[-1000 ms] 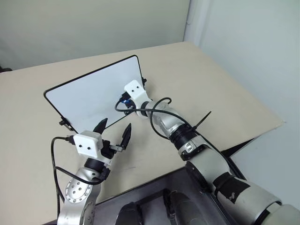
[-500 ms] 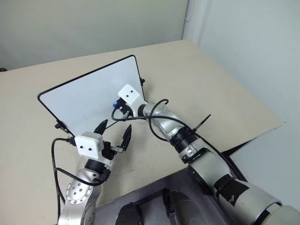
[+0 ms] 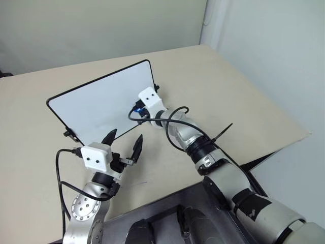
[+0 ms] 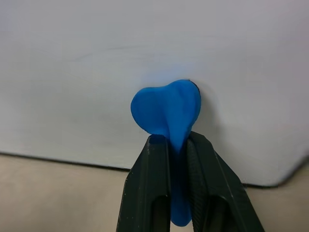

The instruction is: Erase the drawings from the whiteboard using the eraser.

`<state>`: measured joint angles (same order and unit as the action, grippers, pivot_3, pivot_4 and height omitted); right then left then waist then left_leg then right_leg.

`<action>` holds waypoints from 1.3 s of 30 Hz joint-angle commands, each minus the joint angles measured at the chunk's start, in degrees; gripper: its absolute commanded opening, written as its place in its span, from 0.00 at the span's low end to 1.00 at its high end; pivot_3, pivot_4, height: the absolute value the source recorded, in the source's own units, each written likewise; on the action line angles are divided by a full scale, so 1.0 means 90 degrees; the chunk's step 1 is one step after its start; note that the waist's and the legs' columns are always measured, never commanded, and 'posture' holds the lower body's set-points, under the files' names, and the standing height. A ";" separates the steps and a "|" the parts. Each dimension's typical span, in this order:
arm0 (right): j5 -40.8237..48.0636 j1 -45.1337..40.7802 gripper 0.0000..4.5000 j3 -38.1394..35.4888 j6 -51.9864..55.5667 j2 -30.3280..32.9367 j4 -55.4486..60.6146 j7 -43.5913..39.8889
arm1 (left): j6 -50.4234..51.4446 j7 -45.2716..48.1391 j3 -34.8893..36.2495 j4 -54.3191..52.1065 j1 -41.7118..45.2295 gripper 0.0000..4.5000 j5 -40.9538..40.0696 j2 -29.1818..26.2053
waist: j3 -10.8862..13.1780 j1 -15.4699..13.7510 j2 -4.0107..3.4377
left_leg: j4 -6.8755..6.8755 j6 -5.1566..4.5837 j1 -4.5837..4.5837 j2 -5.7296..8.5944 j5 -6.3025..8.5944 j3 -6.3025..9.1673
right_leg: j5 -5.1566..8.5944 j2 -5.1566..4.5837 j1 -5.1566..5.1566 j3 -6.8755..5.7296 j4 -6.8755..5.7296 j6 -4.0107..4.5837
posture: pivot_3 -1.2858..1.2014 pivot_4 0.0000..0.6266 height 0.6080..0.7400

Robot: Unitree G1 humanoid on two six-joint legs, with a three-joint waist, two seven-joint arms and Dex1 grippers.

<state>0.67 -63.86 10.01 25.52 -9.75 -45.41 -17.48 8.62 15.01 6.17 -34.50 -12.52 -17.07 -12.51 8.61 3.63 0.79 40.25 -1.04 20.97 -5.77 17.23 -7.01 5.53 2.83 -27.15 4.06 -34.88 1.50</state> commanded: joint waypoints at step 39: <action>0.2357 0.2828 0.49 -0.1740 0.7378 0.2570 0.7006 -0.0041 | -0.0102 0.0151 0.0174 0.0142 0.0319 1.00 -0.0131 -0.0206 | -0.0005 -0.0045 0.0008 | -0.0012 -0.0027 -0.0088 0.0017 0.0022 0.0002 | 0.0015 -0.0003 0.0107 -0.0052 0.0064 -0.0040 | 0.52 0.24 0.97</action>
<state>22.21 -38.35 -6.08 92.06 12.61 16.32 -18.69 8.78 16.15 7.87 -32.57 -10.21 -18.43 -14.48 8.56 3.23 0.87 40.12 -1.26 20.18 -5.62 17.45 -6.99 5.66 2.80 -26.20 3.58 -34.31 1.14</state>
